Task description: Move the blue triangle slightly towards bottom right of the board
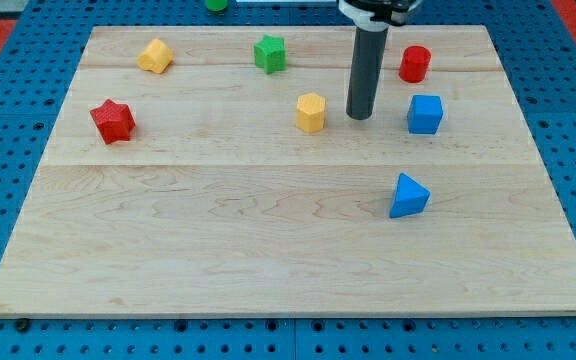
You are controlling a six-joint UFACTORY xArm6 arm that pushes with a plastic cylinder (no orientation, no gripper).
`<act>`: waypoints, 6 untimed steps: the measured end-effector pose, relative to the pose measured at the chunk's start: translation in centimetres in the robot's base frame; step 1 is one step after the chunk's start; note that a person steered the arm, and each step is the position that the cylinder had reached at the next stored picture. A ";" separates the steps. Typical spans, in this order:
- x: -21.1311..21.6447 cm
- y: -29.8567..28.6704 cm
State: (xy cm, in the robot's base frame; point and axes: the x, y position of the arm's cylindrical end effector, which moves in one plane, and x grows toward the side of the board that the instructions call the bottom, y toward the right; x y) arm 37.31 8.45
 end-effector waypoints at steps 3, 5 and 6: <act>1.8 0.0; 2.1 0.0; 2.4 0.0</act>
State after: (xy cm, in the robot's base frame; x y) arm 39.75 8.48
